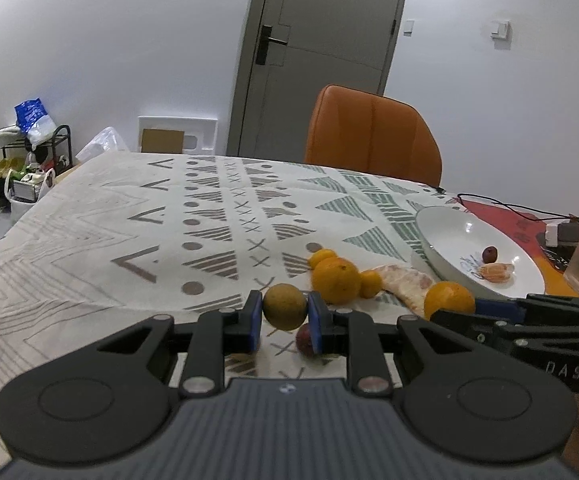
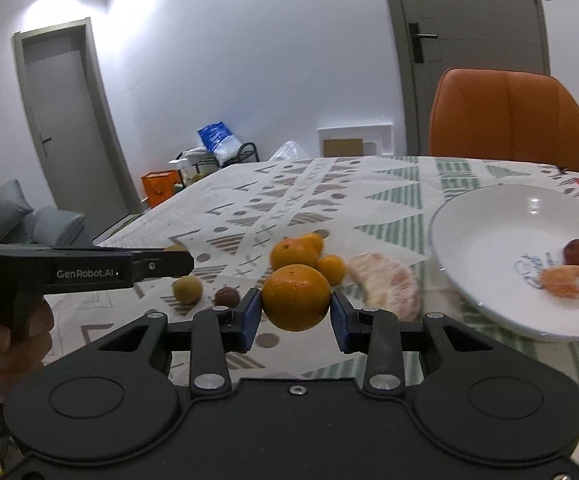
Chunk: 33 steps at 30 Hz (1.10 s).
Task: Organize fruits
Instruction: 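Carry the orange into the white bowl and open the right gripper while the left carries its fruit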
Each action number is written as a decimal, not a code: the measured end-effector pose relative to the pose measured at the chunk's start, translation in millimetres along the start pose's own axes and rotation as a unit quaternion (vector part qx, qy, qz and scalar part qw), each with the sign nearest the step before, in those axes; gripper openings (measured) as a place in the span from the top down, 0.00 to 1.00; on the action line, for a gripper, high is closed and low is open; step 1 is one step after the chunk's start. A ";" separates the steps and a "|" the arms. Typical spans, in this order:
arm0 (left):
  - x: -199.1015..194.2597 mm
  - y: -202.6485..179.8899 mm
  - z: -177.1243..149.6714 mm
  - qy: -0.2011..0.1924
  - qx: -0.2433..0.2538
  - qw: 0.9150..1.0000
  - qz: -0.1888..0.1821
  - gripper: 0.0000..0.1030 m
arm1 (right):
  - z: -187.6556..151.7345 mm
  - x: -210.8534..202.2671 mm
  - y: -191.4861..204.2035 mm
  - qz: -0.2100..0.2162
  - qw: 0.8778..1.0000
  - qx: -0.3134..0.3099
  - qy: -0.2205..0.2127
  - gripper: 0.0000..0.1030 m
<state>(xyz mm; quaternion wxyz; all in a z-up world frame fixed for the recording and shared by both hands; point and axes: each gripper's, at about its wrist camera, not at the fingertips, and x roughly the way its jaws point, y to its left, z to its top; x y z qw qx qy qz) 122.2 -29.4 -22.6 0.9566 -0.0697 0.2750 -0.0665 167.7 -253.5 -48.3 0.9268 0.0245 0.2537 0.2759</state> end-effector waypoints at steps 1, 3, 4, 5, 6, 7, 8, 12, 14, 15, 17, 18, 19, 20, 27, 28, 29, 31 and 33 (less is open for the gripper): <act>0.5 -2.0 0.8 0.000 0.002 1.000 -0.001 0.78 | 0.8 -1.6 -2.7 -0.003 1.000 0.001 -0.003 0.66; 1.7 -5.5 2.3 -0.001 0.005 1.000 -0.004 0.78 | 2.2 -4.2 -8.1 -0.009 1.000 0.004 -0.008 0.66; 2.5 -7.7 3.3 -0.002 0.007 1.000 -0.005 0.78 | 2.9 -5.3 -10.7 -0.013 1.000 0.005 -0.010 0.66; 3.4 -10.0 4.1 -0.003 0.008 1.000 -0.006 0.78 | 3.6 -6.7 -13.4 -0.016 1.000 0.006 -0.013 0.66; 4.2 -12.4 5.0 -0.003 0.010 1.000 -0.008 0.78 | 3.9 -8.1 -15.5 -0.019 1.000 0.007 -0.015 0.66; 5.0 -14.6 5.9 -0.004 0.012 1.000 -0.009 0.78 | 4.5 -9.3 -17.8 -0.023 1.000 0.008 -0.018 0.66; 5.9 -17.2 7.3 -0.005 0.013 1.000 -0.011 0.78 | 5.0 -10.8 -20.9 -0.026 0.999 0.010 -0.021 0.66; 8.3 -26.8 13.7 -0.013 0.021 1.000 -0.019 0.78 | 6.0 -15.0 -30.8 -0.040 0.999 0.016 -0.028 0.66; 9.9 -30.8 16.8 -0.015 0.023 0.999 -0.023 0.78 | 5.6 -17.0 -35.0 -0.048 0.998 0.019 -0.031 0.66; 10.9 -33.2 18.1 -0.016 0.024 0.999 -0.025 0.78 | 5.3 -18.1 -37.3 -0.051 0.998 0.019 -0.033 0.66; 13.6 -38.4 19.9 -0.017 0.027 0.999 -0.028 0.78 | 5.8 -20.3 -41.9 -0.055 0.998 0.023 -0.035 0.66; 14.9 -40.9 20.6 -0.017 0.028 0.999 -0.029 0.78 | 5.2 -21.6 -43.6 -0.058 0.997 0.024 -0.037 0.66; 16.0 -43.1 20.9 -0.017 0.029 0.999 -0.031 0.78 | 4.9 -23.0 -46.4 -0.062 0.997 0.026 -0.039 0.66; 17.2 -45.4 21.2 -0.016 0.030 0.999 -0.032 0.78 | 4.6 -23.9 -48.7 -0.065 0.997 0.027 -0.040 0.66; 28.6 -62.2 23.3 -0.012 0.039 0.998 -0.042 0.78 | 2.6 -31.7 -69.7 -0.092 0.993 0.046 -0.051 0.66; 30.1 -63.9 23.6 -0.011 0.039 0.998 -0.044 0.78 | 2.1 -32.5 -72.7 -0.095 0.993 0.049 -0.051 0.66; 31.4 -65.7 23.9 -0.011 0.039 0.998 -0.045 0.78 | 1.6 -32.9 -75.5 -0.098 0.993 0.051 -0.052 0.66; 33.9 -69.6 24.3 -0.010 0.041 0.998 -0.047 0.78 | 0.6 -33.5 -80.4 -0.103 0.992 0.054 -0.052 0.66; 36.6 -73.0 24.6 -0.008 0.044 0.998 -0.050 0.78 | -1.0 -34.1 -84.8 -0.109 0.991 0.057 -0.052 0.66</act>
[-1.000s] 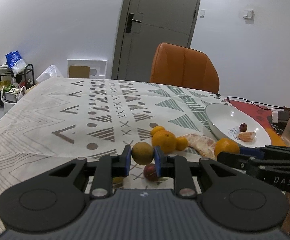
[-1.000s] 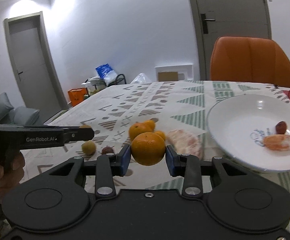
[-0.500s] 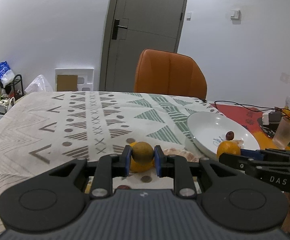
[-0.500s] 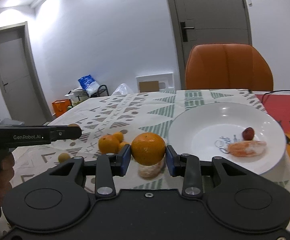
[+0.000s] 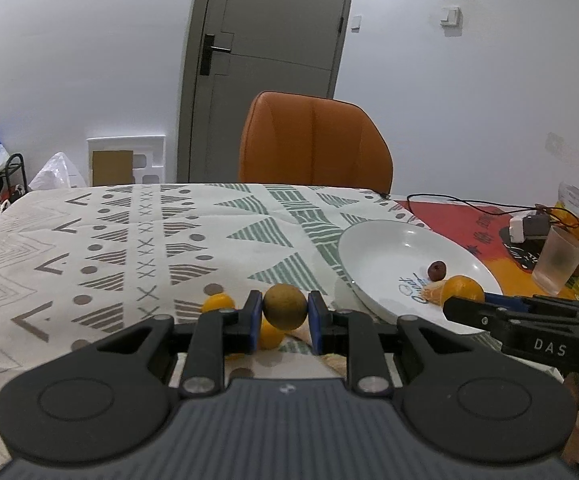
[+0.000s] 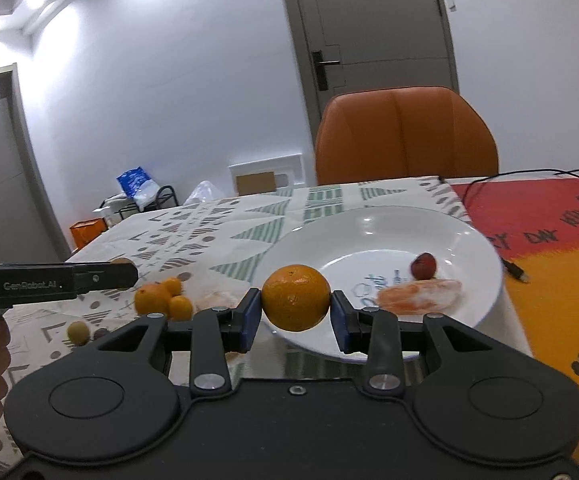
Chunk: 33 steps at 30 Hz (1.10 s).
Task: Organize fruits
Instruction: 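Carry the orange into the white bowl and open the right gripper while the left carries its fruit, then lower the yellow-green fruit into the white bowl and open the left gripper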
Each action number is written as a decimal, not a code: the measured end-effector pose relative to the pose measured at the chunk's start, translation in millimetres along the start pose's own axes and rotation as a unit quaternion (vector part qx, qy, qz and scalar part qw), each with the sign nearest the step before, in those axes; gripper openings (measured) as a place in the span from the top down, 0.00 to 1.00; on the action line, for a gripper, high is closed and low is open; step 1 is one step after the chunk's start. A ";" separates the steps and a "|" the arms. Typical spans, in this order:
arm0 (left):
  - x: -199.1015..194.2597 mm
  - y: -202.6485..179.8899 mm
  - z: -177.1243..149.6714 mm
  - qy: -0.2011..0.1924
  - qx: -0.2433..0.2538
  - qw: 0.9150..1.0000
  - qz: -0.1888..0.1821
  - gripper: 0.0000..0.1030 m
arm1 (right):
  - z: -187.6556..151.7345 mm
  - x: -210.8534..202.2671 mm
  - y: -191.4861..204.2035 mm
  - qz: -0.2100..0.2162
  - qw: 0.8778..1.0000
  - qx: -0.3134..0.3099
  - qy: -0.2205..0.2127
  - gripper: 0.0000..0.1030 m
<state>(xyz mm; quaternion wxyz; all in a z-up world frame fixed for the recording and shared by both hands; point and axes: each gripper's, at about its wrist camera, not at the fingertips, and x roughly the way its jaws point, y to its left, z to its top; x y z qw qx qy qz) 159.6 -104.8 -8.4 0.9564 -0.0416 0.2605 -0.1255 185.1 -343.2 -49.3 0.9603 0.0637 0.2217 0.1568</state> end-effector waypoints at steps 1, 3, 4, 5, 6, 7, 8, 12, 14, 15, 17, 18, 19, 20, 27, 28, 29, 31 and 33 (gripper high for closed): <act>1.7 -1.6 0.7 0.001 0.001 1.000 -0.001 0.78 | -0.7 0.5 -2.2 -0.003 1.000 0.002 0.000 0.66; 5.1 -4.4 1.9 0.002 0.004 1.000 -0.003 0.78 | -2.0 1.8 -6.8 -0.008 1.000 0.006 0.000 0.66; 6.9 -6.4 2.5 0.003 0.005 1.000 -0.004 0.78 | -2.4 1.9 -8.2 -0.010 1.000 0.008 0.000 0.66; 9.2 -8.3 3.2 0.004 0.006 1.000 -0.006 0.78 | -2.8 2.7 -10.2 -0.013 1.000 0.010 0.000 0.65; 11.4 -10.3 3.7 0.005 0.007 1.000 -0.007 0.78 | -3.3 3.4 -11.8 -0.016 1.000 0.012 0.000 0.62; 13.4 -11.7 3.9 0.006 0.008 1.000 -0.008 0.78 | -3.8 3.8 -13.1 -0.018 1.000 0.014 -0.001 0.59; 15.7 -13.8 4.4 0.008 0.009 1.000 -0.010 0.78 | -4.5 4.1 -15.3 -0.020 1.000 0.017 -0.003 0.54; 23.7 -23.3 6.4 0.013 0.017 1.000 -0.017 0.78 | -4.8 0.5 -19.9 -0.027 0.999 0.020 -0.013 0.44; 28.1 -28.5 7.0 0.015 0.021 0.999 -0.022 0.78 | -5.6 -1.0 -22.2 -0.029 0.999 0.023 -0.014 0.42; 30.3 -30.9 7.2 0.017 0.023 0.999 -0.025 0.78 | -6.1 -1.5 -23.4 -0.030 0.999 0.025 -0.014 0.41; 34.6 -35.4 8.1 0.019 0.027 0.999 -0.029 0.78 | -7.8 -3.5 -25.9 -0.033 0.999 0.029 -0.015 0.40; 37.1 -37.9 8.6 0.021 0.029 0.999 -0.032 0.78 | -8.3 -4.2 -27.0 -0.034 0.999 0.030 -0.015 0.38; 39.7 -40.6 9.1 0.023 0.031 0.999 -0.034 0.78 | -8.3 -4.8 -27.4 -0.036 0.999 0.030 -0.015 0.37; 42.1 -43.0 9.6 0.024 0.033 0.998 -0.037 0.78 | -8.6 -5.6 -28.2 -0.039 0.999 0.030 -0.016 0.34; 53.7 -59.0 11.8 0.030 0.045 0.997 -0.050 0.78 | -12.0 -9.2 -36.1 -0.044 0.998 0.038 -0.021 0.33; 54.9 -60.9 12.4 0.030 0.047 0.997 -0.052 0.78 | -12.3 -9.9 -37.0 -0.044 0.998 0.039 -0.022 0.33; 56.3 -63.6 13.0 0.030 0.049 0.997 -0.053 0.78 | -13.0 -10.5 -37.9 -0.044 0.998 0.041 -0.023 0.33; 58.7 -68.3 14.2 0.031 0.052 0.997 -0.056 0.78 | -13.7 -11.2 -39.8 -0.044 0.998 0.043 -0.023 0.33; 60.8 -72.8 15.6 0.030 0.055 0.996 -0.060 0.78 | -14.4 -11.5 -41.1 -0.044 0.998 0.045 -0.024 0.33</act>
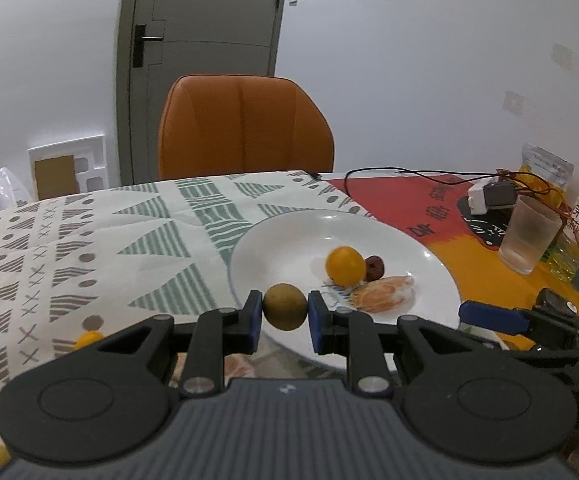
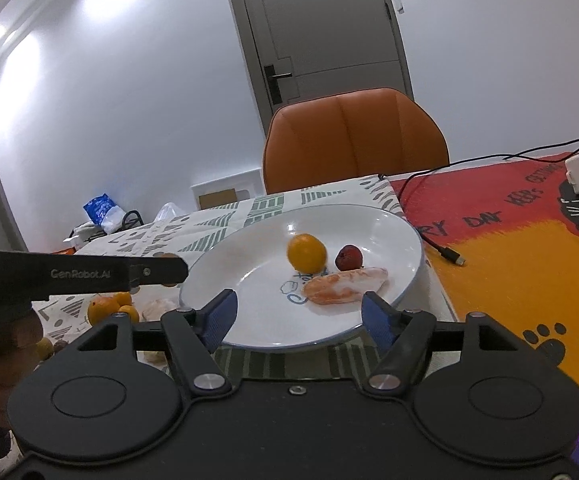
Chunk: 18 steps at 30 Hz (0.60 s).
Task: Organize fruits
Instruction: 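Lower the yellow-green fruit into the white bowl and open the left gripper, then move both grippers back toward the remaining fruit on the tablecloth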
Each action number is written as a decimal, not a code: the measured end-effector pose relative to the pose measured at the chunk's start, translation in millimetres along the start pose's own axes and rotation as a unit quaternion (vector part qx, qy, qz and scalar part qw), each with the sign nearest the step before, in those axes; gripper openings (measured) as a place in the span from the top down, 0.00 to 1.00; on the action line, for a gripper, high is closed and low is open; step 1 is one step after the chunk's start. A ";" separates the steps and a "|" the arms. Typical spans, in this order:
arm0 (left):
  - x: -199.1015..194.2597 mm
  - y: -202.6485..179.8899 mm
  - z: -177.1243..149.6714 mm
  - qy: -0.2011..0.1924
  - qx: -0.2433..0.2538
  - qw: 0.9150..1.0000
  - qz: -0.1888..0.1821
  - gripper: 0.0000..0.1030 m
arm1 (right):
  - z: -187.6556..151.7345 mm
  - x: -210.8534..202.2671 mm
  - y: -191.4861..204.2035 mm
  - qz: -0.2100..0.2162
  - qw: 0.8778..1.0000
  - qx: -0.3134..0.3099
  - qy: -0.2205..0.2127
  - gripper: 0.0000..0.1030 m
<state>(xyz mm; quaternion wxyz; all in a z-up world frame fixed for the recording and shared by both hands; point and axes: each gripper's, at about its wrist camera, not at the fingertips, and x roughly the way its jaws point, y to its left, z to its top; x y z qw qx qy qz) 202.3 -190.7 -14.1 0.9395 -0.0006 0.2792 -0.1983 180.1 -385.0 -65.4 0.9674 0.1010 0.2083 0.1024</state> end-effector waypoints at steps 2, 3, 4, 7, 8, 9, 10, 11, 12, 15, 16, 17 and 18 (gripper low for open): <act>2.1 -3.8 1.8 -0.001 0.002 1.000 -0.003 0.78 | 0.0 -1.1 -1.0 -0.001 1.000 0.003 -0.001 0.33; 2.9 -5.5 2.7 -0.001 0.003 1.000 -0.004 0.78 | -0.4 -1.5 -2.2 -0.001 1.000 0.004 -0.001 0.33; 3.7 -7.1 3.4 -0.001 0.003 1.000 -0.005 0.78 | -0.3 -1.7 -2.6 -0.001 1.000 0.004 -0.001 0.33; 4.1 -9.6 4.2 -0.001 0.000 1.000 -0.001 0.75 | -1.7 -1.4 -5.6 -0.003 1.000 0.008 0.000 0.33; 3.5 -9.3 4.0 -0.002 0.001 1.000 -0.001 0.75 | -2.2 -1.3 -6.3 -0.004 1.000 0.009 0.000 0.33; 2.6 -8.0 3.2 -0.002 0.001 1.000 0.001 0.75 | -2.5 -1.3 -7.5 -0.005 1.000 0.010 -0.001 0.33; 1.5 -6.4 2.8 -0.001 -0.002 1.000 0.003 0.75 | -2.6 -1.3 -7.7 -0.005 1.000 0.012 -0.001 0.33; 0.6 -3.4 1.7 0.002 -0.007 1.000 0.008 0.75 | -2.8 -1.7 -7.4 -0.004 1.000 0.012 -0.002 0.33; -0.6 -0.6 0.9 0.004 -0.012 1.000 0.011 0.75 | -2.9 -1.8 -7.4 -0.004 1.000 0.012 -0.002 0.33; -5.1 8.2 -2.1 0.008 -0.019 1.000 0.021 0.75 | -2.8 -2.1 -4.5 -0.002 1.000 0.009 -0.003 0.33; -7.2 10.7 -2.9 0.008 -0.020 0.999 0.024 0.75 | -2.7 -1.8 -3.8 -0.001 1.000 0.008 -0.003 0.33; -8.9 12.7 -3.5 0.009 -0.022 0.999 0.027 0.75 | -2.8 -1.8 -2.5 0.000 1.000 0.007 -0.003 0.33; -11.3 15.4 -4.8 0.010 -0.023 0.999 0.030 0.74 | -2.9 -1.9 -1.8 0.002 1.000 0.007 -0.003 0.33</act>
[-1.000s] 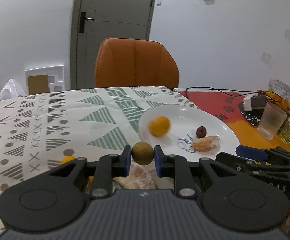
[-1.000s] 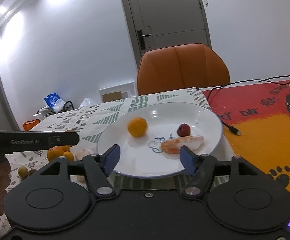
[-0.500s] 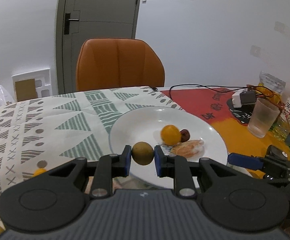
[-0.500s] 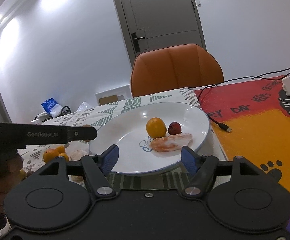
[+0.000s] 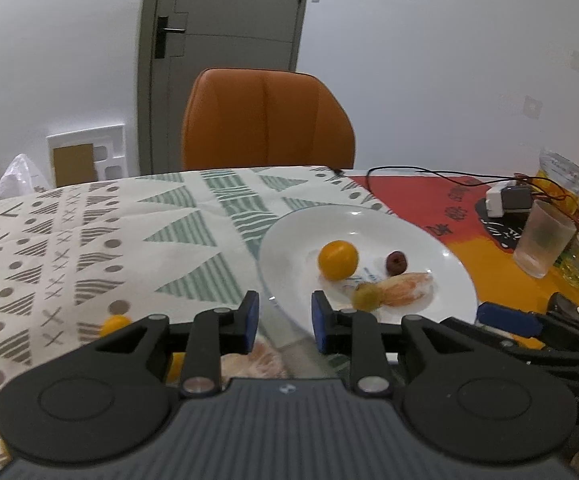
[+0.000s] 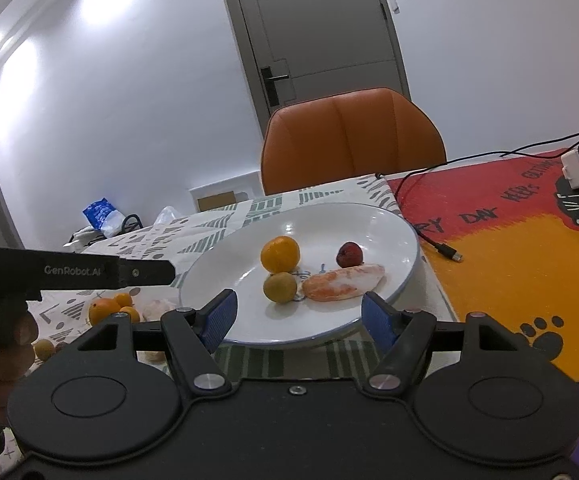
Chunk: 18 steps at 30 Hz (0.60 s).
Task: Organize fruits
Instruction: 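Move both grippers back toward the remaining fruit on the tablecloth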
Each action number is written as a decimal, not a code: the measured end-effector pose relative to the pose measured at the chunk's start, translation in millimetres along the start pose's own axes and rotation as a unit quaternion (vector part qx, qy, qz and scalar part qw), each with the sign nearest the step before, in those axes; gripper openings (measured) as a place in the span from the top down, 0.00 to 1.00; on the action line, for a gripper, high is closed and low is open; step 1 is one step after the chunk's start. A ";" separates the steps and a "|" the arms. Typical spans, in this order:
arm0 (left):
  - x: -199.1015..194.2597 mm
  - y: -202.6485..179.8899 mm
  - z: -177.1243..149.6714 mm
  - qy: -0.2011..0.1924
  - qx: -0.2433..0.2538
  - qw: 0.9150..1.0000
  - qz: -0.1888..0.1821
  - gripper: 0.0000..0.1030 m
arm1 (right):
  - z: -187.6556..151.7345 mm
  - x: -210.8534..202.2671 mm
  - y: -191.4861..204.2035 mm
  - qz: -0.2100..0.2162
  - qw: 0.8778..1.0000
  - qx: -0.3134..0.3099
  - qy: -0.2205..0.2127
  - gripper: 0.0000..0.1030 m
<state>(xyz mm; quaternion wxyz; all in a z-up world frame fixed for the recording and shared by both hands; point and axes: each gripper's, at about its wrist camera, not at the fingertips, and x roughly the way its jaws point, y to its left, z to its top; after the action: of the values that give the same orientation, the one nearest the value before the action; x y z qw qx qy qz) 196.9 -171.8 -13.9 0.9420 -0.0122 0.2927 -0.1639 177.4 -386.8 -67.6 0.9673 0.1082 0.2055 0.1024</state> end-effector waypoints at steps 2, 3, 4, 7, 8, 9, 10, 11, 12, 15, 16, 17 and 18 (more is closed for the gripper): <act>-3.3 4.4 -1.7 0.001 -0.003 1.000 0.004 0.74 | -0.2 0.1 3.0 0.002 1.000 -0.001 0.000 0.33; -5.4 6.7 -3.0 0.002 -0.004 1.000 0.006 0.74 | -0.1 0.0 4.7 0.004 1.000 -0.002 0.001 0.33; -7.2 8.8 -4.1 0.002 -0.004 1.000 0.009 0.74 | 0.0 0.3 5.8 0.005 1.000 -0.003 0.001 0.33; -13.6 16.2 -7.8 0.002 -0.011 1.000 0.016 0.71 | 0.0 0.5 12.0 0.008 1.000 -0.008 0.003 0.33; -15.4 19.1 -8.8 0.002 -0.014 1.000 0.018 0.70 | 0.2 0.6 13.7 0.009 1.000 -0.009 0.003 0.33; -17.7 21.6 -9.9 0.001 -0.016 1.000 0.021 0.69 | 0.3 0.4 15.3 0.010 1.000 -0.009 0.003 0.33; -19.9 23.7 -10.8 0.001 -0.017 1.000 0.023 0.68 | 0.3 0.4 17.1 0.011 1.000 -0.011 0.003 0.33; -22.0 25.8 -11.5 0.000 -0.018 1.000 0.026 0.68 | 0.4 0.4 19.2 0.012 1.000 -0.012 0.004 0.33; -24.5 28.5 -12.7 0.000 -0.019 0.999 0.029 0.67 | 0.4 0.4 21.3 0.013 1.000 -0.014 0.003 0.32; -32.4 35.8 -15.4 -0.002 -0.021 0.999 0.034 0.56 | -0.1 0.2 27.1 0.016 1.000 -0.016 0.001 0.27; -35.8 38.2 -16.6 -0.005 -0.022 0.999 0.037 0.50 | 0.1 0.2 29.3 0.017 1.000 -0.016 0.000 0.26; -39.1 40.5 -17.7 -0.007 -0.022 0.999 0.041 0.47 | 0.3 0.4 32.2 0.019 1.000 -0.018 -0.001 0.23; -42.3 43.4 -18.6 -0.010 -0.023 0.999 0.046 0.42 | 0.1 0.4 34.5 0.020 1.000 -0.020 -0.002 0.18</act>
<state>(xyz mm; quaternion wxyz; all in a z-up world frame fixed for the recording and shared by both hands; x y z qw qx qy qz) 166.9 -116.1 -11.3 0.9508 -0.0221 0.2876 -0.1131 172.5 -353.7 -59.1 0.9674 0.0935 0.1989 0.1258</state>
